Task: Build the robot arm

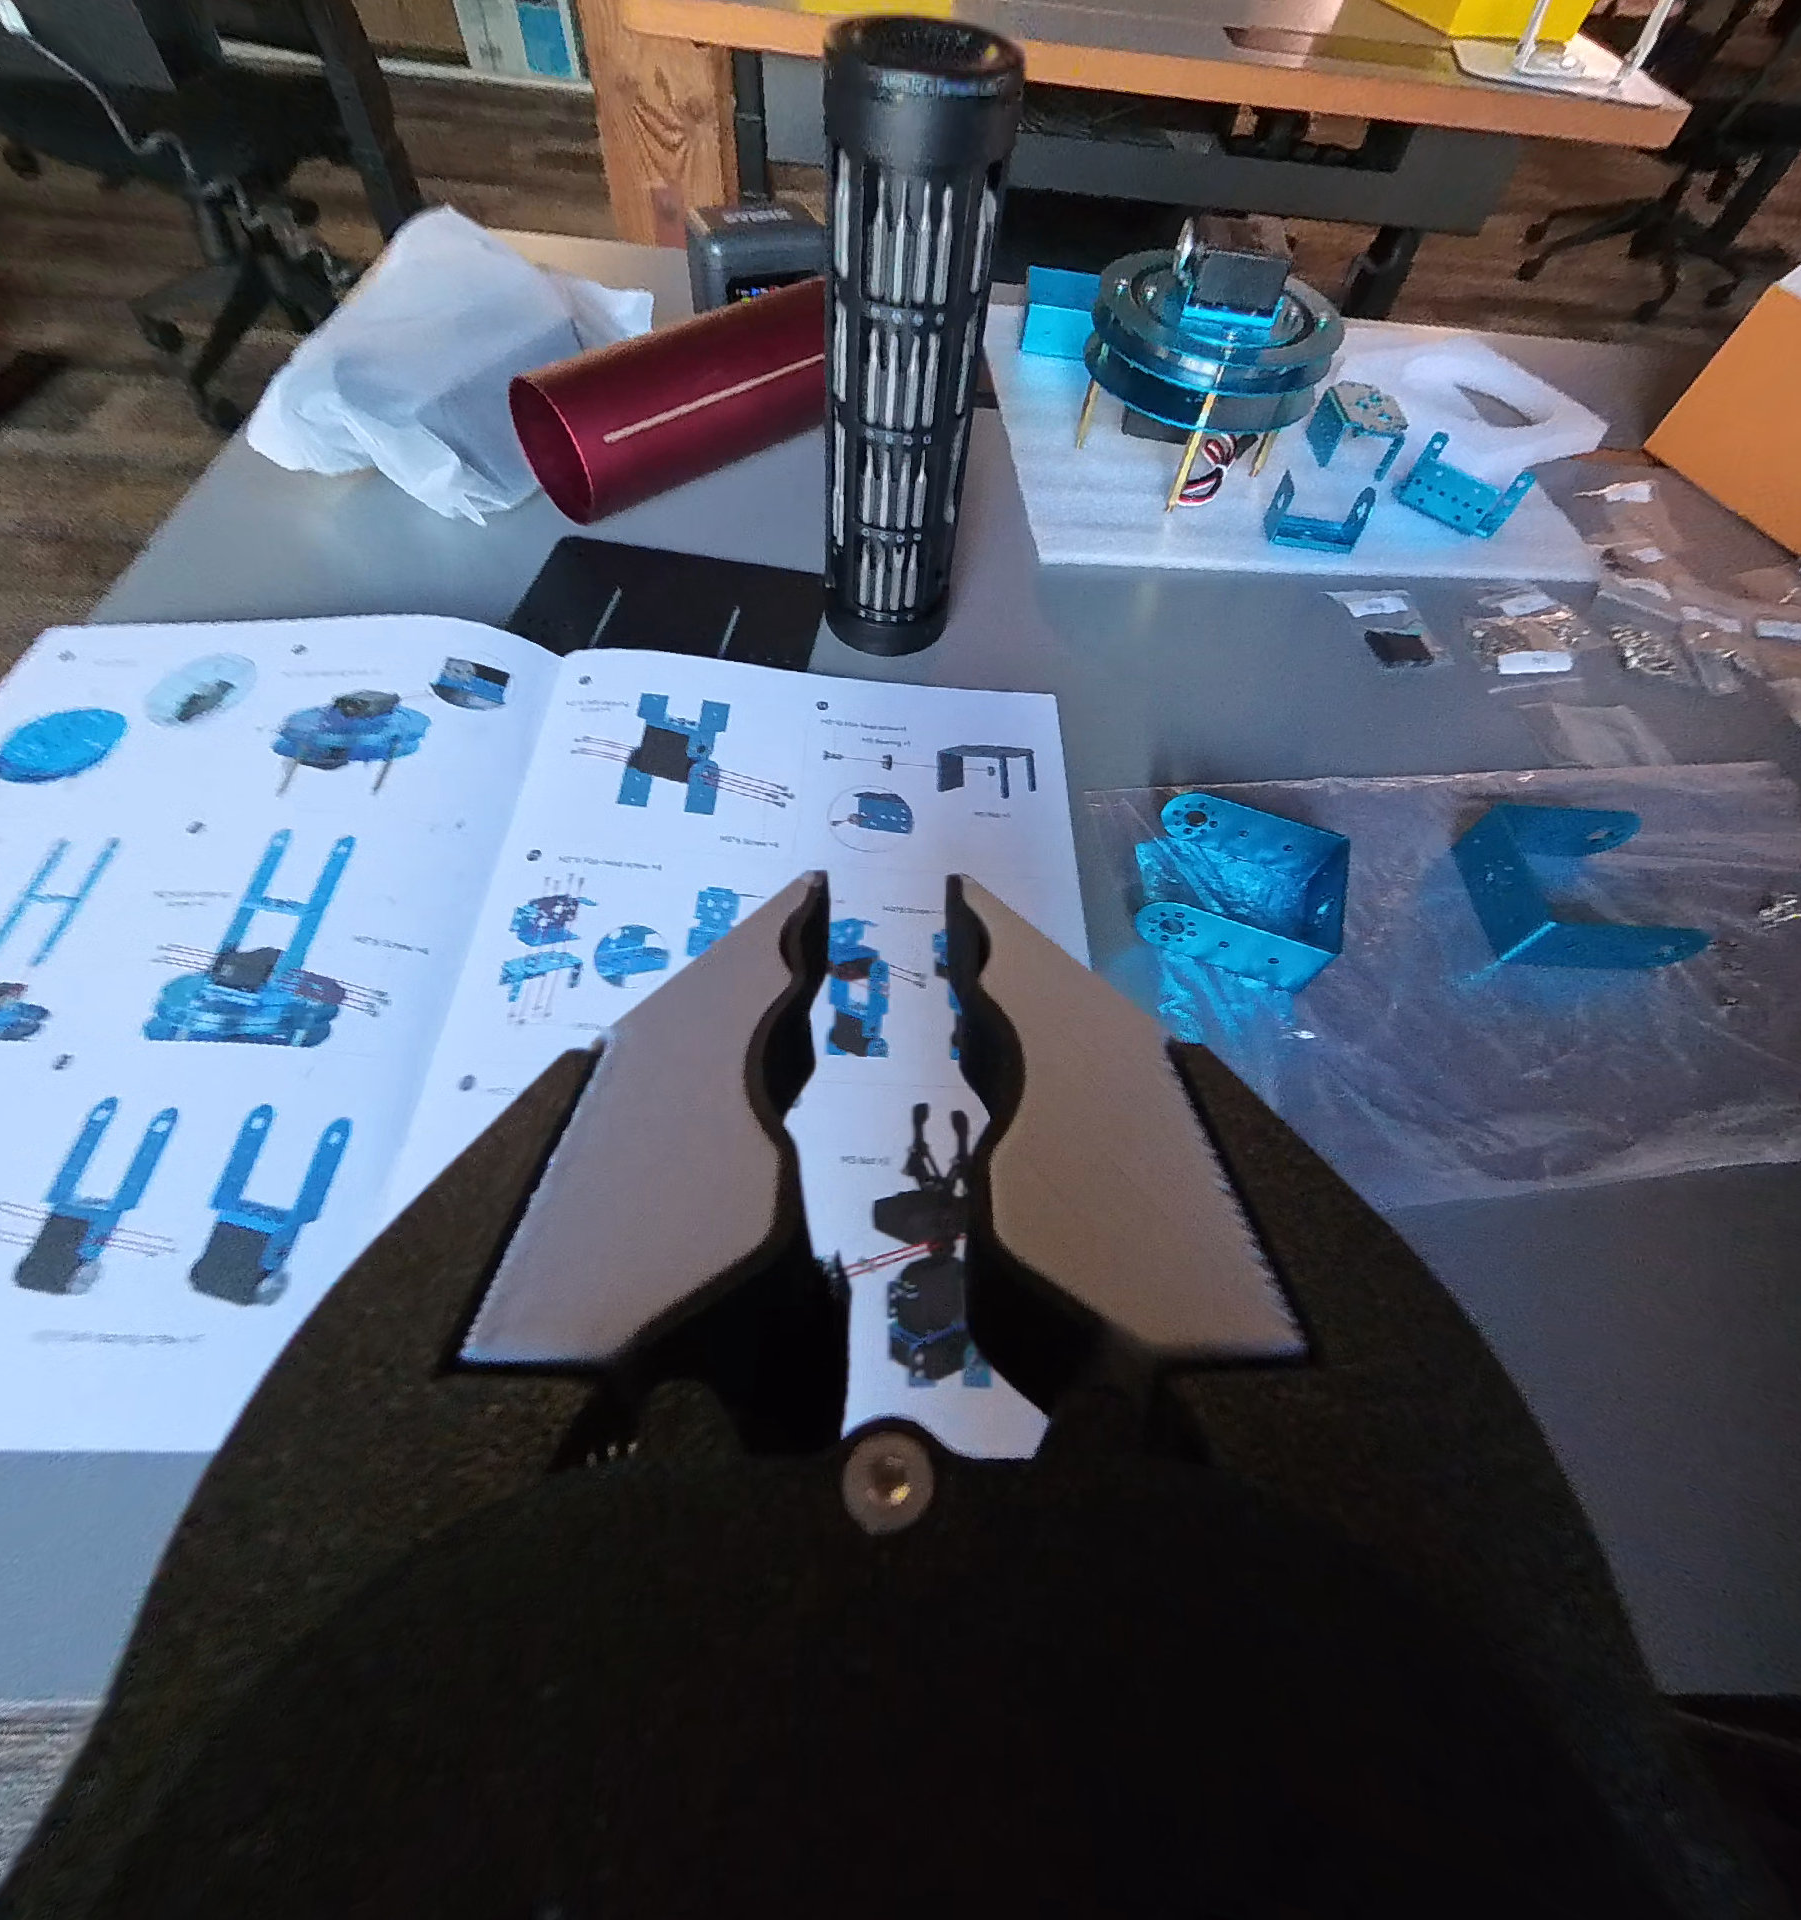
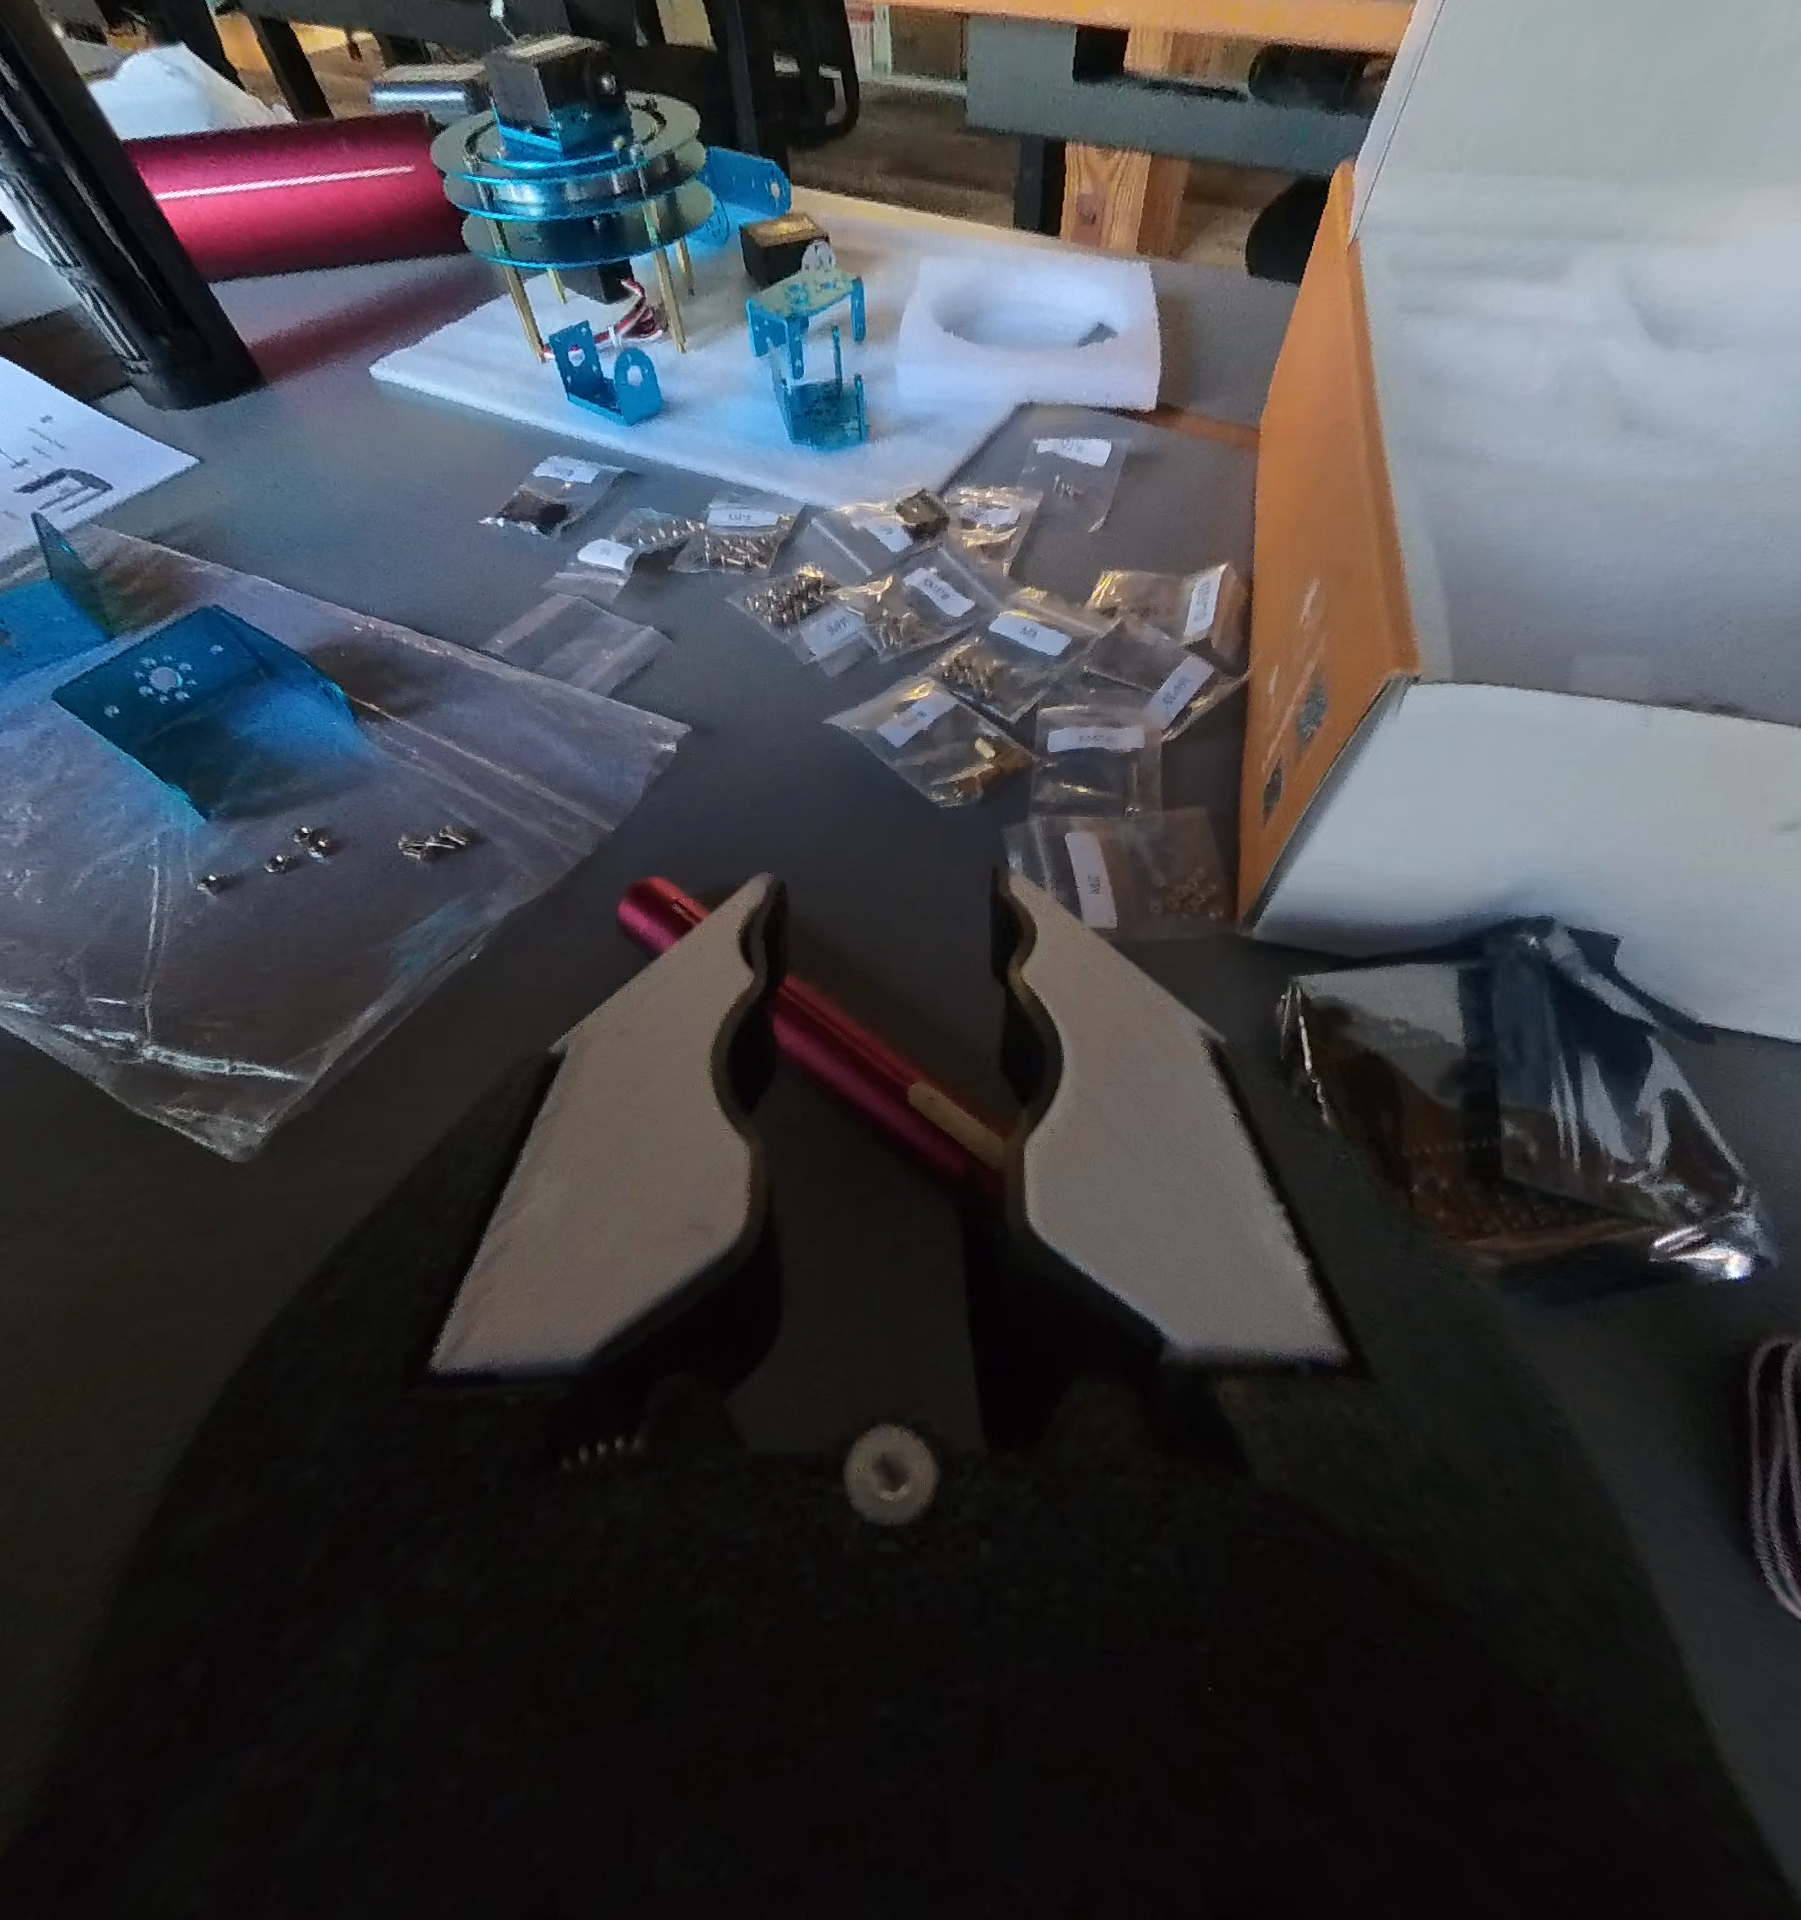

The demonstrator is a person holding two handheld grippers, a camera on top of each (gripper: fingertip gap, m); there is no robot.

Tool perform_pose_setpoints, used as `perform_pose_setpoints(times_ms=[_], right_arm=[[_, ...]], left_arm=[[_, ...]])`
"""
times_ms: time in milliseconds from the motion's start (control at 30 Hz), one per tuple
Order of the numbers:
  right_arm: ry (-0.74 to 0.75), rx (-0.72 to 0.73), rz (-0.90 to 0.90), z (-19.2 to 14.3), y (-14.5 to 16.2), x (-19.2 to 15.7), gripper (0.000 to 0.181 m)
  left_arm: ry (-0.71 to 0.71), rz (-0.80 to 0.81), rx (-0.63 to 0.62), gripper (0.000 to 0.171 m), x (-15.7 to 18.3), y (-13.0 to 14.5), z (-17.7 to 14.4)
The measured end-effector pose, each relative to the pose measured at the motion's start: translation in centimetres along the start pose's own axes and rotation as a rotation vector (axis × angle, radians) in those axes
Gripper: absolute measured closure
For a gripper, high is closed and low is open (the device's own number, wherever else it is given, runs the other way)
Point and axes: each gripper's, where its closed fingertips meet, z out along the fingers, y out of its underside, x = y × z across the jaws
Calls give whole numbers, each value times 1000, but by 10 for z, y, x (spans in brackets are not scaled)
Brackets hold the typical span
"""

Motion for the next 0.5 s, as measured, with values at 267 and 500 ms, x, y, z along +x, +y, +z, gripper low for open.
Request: perform_pose_setpoints(times_ms=[267, 500], right_arm=[[57, 131, -118, -9, -14, -3, 138], [89, 211, -119, -13, -21, -1, 146]], left_arm=[[-168, 43, -73, 148, -76, 18, -39], [-306, -92, -72, 144, -200, 32, -58]])
